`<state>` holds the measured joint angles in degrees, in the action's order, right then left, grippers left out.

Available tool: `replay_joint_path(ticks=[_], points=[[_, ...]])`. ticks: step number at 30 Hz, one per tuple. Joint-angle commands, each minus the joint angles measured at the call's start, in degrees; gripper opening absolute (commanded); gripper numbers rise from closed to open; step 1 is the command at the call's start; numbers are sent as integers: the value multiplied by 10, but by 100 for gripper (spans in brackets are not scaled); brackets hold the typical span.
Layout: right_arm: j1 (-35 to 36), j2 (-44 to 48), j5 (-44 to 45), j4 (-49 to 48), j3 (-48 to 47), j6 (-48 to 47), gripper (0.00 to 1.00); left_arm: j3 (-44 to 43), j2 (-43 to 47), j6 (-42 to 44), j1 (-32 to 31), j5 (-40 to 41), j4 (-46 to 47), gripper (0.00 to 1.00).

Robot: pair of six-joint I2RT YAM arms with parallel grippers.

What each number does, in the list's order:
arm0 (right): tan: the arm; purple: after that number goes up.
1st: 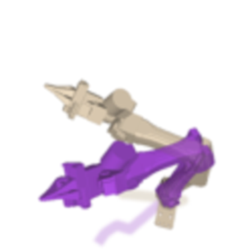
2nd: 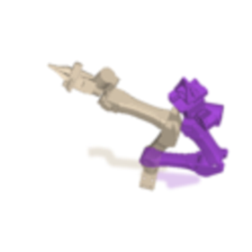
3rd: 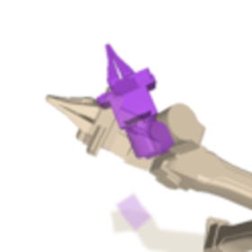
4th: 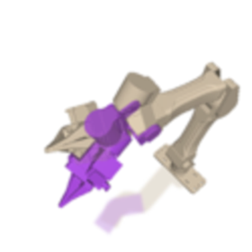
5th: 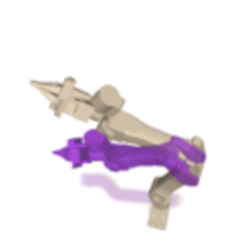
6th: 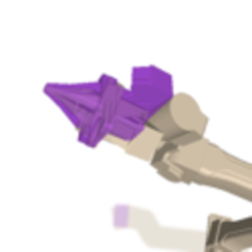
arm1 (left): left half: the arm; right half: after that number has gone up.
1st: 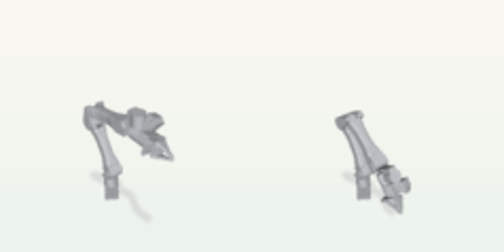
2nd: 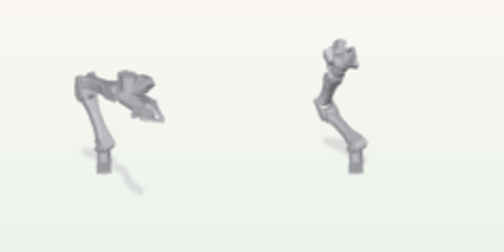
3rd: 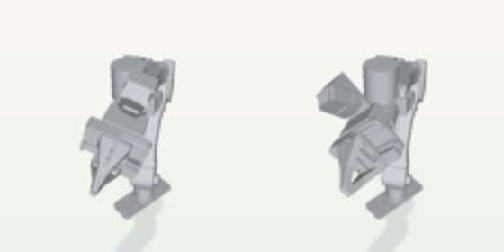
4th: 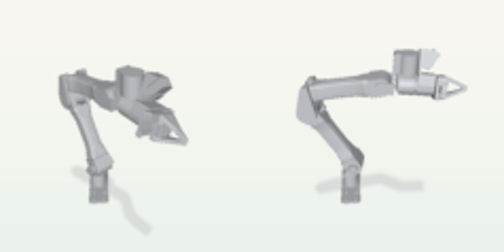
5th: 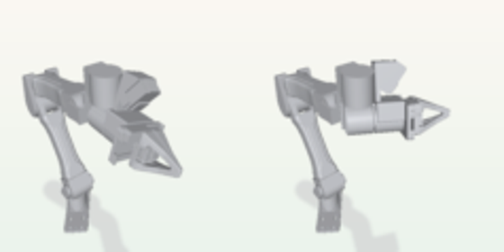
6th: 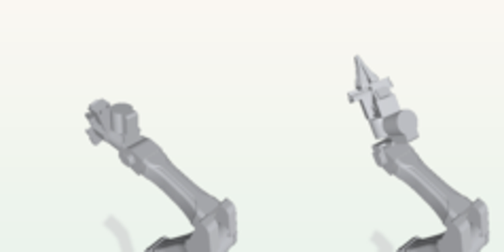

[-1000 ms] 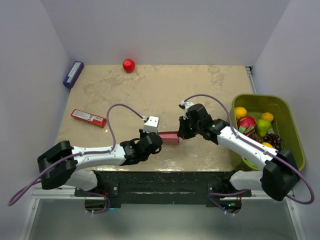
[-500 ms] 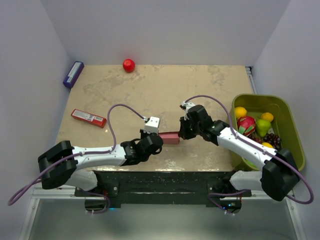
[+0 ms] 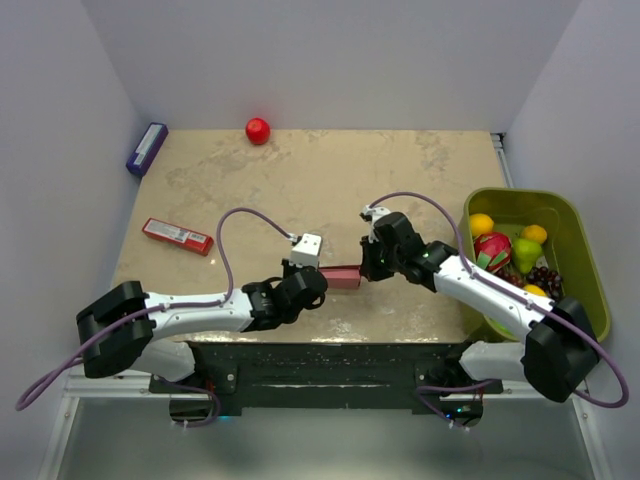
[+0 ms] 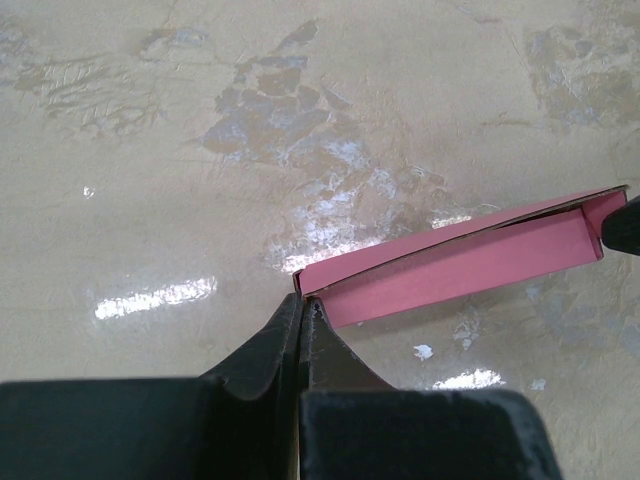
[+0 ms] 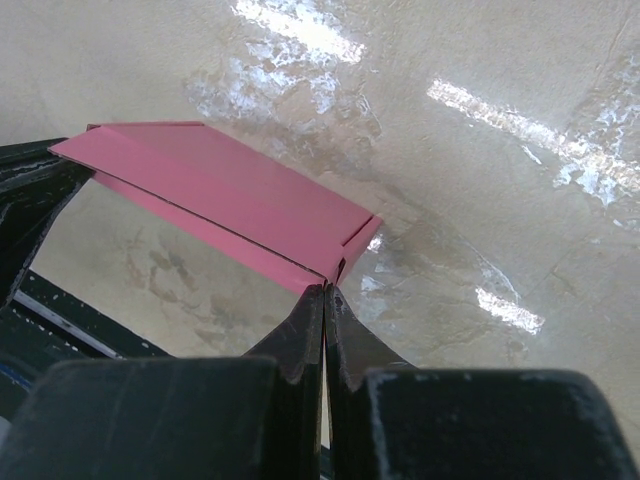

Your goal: Fold the paper box

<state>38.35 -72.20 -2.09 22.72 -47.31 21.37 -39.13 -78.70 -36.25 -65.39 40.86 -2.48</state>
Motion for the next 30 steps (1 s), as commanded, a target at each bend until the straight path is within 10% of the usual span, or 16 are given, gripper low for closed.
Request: replay_joint_path(ticks=[1, 20, 30], points=[[2, 34, 22, -20, 4, -5, 0, 21, -34, -3, -11, -81, -107, 0], [-5, 69, -6, -75, 17, 44, 0, 4, -55, 0, -19, -71, -132, 0], [15, 110, 46, -41, 42, -4, 47, -46, -79, 1, -19, -82, -176, 0]])
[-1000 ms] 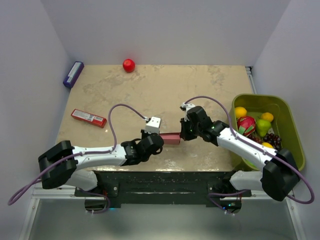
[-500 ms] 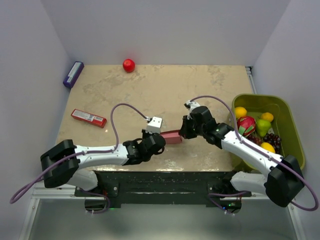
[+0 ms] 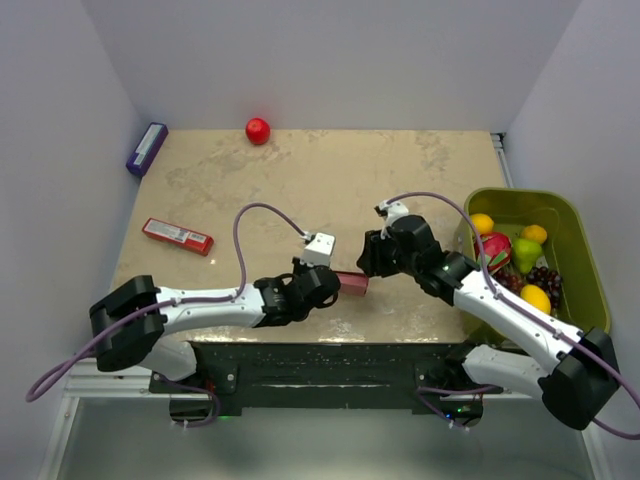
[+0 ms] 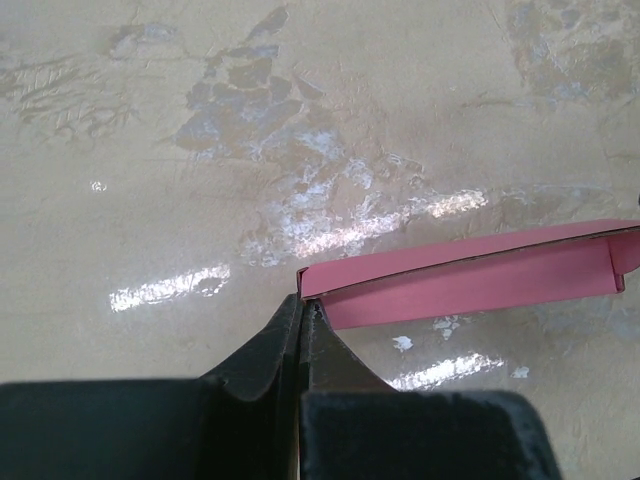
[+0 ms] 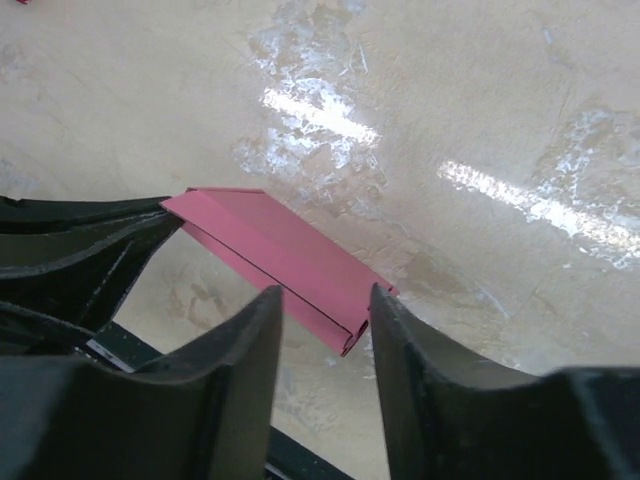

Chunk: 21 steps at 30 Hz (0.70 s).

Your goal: Fold the paper box

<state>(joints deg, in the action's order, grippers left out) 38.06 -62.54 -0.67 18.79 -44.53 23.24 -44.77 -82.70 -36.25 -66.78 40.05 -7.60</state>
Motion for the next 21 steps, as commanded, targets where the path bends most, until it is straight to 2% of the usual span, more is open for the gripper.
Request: replay_joint_path(ticks=[1, 6, 10, 17, 20, 21], points=[[24, 15, 55, 2, 17, -21, 48, 7, -41, 0, -5, -73, -129, 0], [90, 46, 144, 52, 23, 20, 55, -12, -57, 2, -5, -73, -146, 0], [127, 50, 171, 83, 26, 62, 57, -18, -62, 3, -5, -74, -146, 0], [148, 23, 189, 61, 43, 87, 54, -16, -57, 4, -5, -73, -148, 0], [148, 13, 206, 52, 40, 89, 51, -10, -53, 3, -5, -73, -148, 0], [148, 9, 209, 44, 40, 90, 47, -10, -52, 3, -5, -72, -148, 0]])
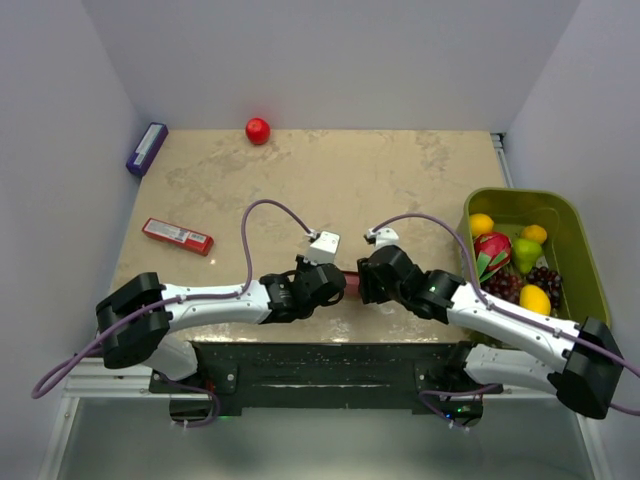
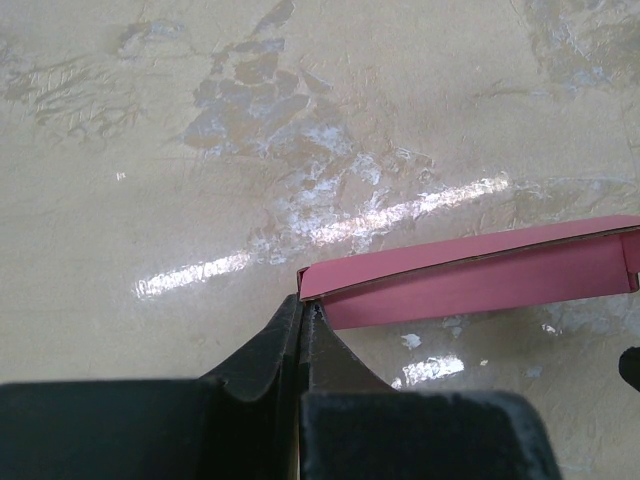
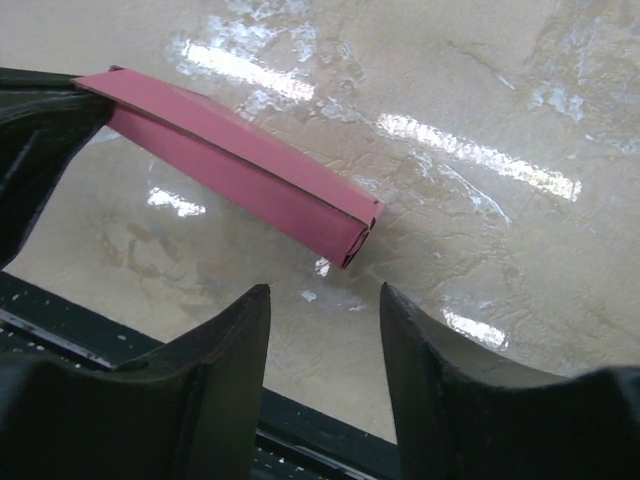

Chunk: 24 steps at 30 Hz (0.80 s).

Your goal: Fold the paper box

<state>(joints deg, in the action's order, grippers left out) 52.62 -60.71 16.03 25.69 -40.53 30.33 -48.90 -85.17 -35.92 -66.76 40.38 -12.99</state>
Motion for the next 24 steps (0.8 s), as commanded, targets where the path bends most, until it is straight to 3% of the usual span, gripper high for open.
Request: replay_joint_path(ticks=[1, 16, 24], points=[[3, -9, 47, -29, 0, 22, 46, 33, -26, -1, -6, -75, -94, 0], [2, -35, 99, -55, 12, 25, 38, 38, -16, -3, -6, -72, -99, 0], [1, -50, 99, -50, 15, 20, 20, 38, -16, -5, -6, -72, -99, 0]])
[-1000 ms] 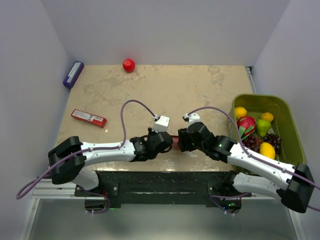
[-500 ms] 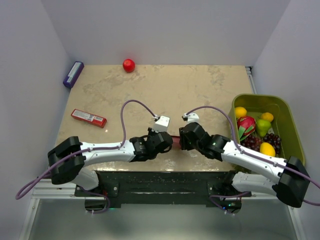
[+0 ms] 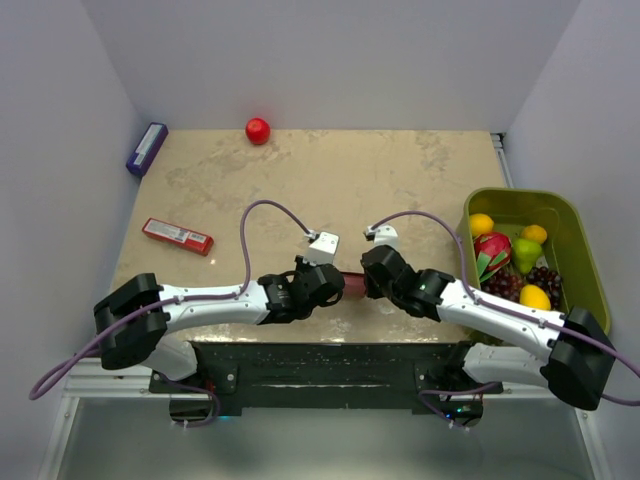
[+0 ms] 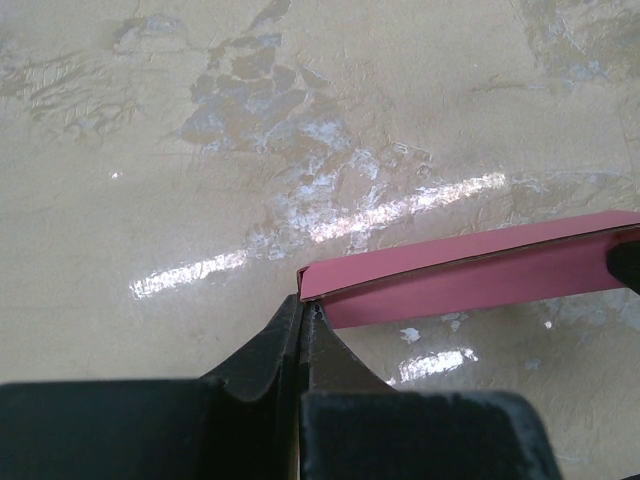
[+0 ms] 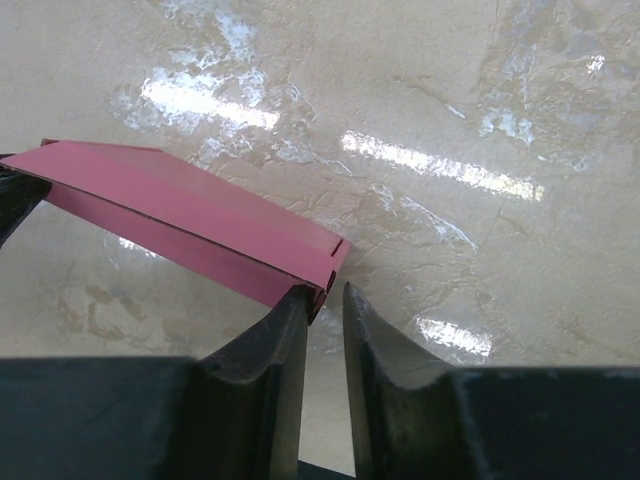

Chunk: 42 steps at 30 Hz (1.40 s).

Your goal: Fold the paper box

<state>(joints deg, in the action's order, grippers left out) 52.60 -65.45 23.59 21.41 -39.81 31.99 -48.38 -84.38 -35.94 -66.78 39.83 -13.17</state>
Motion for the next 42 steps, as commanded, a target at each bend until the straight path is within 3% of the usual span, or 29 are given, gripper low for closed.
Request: replay_joint_path(ticks=[1, 10, 28, 29, 30, 31, 34, 37, 42], points=[[1, -4, 25, -7, 9, 4, 18, 34, -24, -4, -5, -66, -98, 0], [0, 9, 37, 14, 0, 1, 0, 35, -25, -4, -5, -64, -101, 0], [-11, 44, -37, -14, 14, -40, 0, 32, -32, -2, -5, -63, -104, 0], [-11, 46, -38, -1, 8, -36, 2, 32, -32, -2, -5, -63, -104, 0], [-11, 48, -40, 6, -7, -33, 18, 30, -32, -2, -5, -63, -104, 0], [-11, 51, -39, 19, -14, -32, 40, 29, -33, -2, -5, -63, -104, 0], [-11, 63, -36, 31, -32, -32, 63, 28, -34, -2, -5, -65, -103, 0], [-12, 67, -33, 38, -39, -33, 61, 27, -34, -2, -5, -65, -103, 0], [-11, 53, -37, 40, -40, -33, 46, 27, -35, -1, -5, -65, -104, 0]])
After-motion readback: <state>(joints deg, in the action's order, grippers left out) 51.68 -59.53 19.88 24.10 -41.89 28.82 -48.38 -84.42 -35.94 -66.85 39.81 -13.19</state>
